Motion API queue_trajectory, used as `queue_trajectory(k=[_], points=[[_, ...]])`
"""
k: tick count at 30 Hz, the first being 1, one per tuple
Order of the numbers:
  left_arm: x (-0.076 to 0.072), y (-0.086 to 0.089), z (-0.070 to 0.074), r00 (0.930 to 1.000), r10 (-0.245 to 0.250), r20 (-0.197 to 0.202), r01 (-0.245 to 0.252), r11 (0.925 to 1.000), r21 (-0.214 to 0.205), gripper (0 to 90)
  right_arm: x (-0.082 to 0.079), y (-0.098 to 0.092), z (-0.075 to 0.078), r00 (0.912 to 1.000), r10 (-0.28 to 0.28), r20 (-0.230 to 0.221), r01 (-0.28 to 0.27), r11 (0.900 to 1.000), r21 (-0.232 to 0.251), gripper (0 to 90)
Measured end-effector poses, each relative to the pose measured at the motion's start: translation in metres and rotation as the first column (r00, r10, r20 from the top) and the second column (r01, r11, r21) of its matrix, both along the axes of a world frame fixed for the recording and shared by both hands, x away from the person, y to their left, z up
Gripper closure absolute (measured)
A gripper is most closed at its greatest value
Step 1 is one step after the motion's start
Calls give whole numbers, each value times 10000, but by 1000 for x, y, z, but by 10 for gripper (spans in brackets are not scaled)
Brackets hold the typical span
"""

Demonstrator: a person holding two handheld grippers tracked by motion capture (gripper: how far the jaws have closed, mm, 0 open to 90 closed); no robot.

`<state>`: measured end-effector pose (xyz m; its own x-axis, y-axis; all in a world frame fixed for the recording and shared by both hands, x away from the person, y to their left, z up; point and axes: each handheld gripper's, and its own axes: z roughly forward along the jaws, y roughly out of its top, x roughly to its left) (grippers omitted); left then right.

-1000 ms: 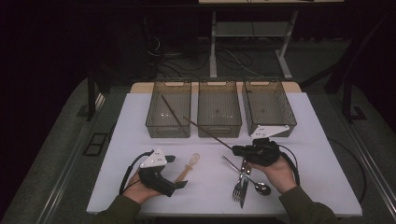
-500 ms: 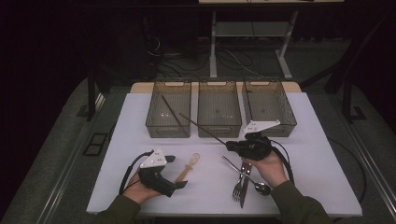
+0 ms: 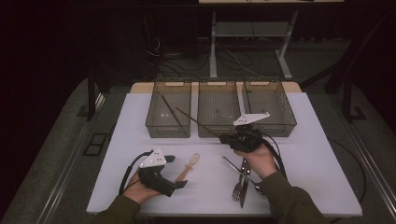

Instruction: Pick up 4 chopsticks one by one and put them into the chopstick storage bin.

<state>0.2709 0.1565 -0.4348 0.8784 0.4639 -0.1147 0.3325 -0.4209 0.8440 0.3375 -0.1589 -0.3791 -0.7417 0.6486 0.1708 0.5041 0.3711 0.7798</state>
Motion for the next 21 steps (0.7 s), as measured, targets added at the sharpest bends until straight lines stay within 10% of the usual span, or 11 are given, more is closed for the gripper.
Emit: queue_trajectory(k=[21], points=[[0,1,1,10000,-13,-30,13,9999,-108,2,45,41,20,9972,-719,-226,715,9973,-179,854]])
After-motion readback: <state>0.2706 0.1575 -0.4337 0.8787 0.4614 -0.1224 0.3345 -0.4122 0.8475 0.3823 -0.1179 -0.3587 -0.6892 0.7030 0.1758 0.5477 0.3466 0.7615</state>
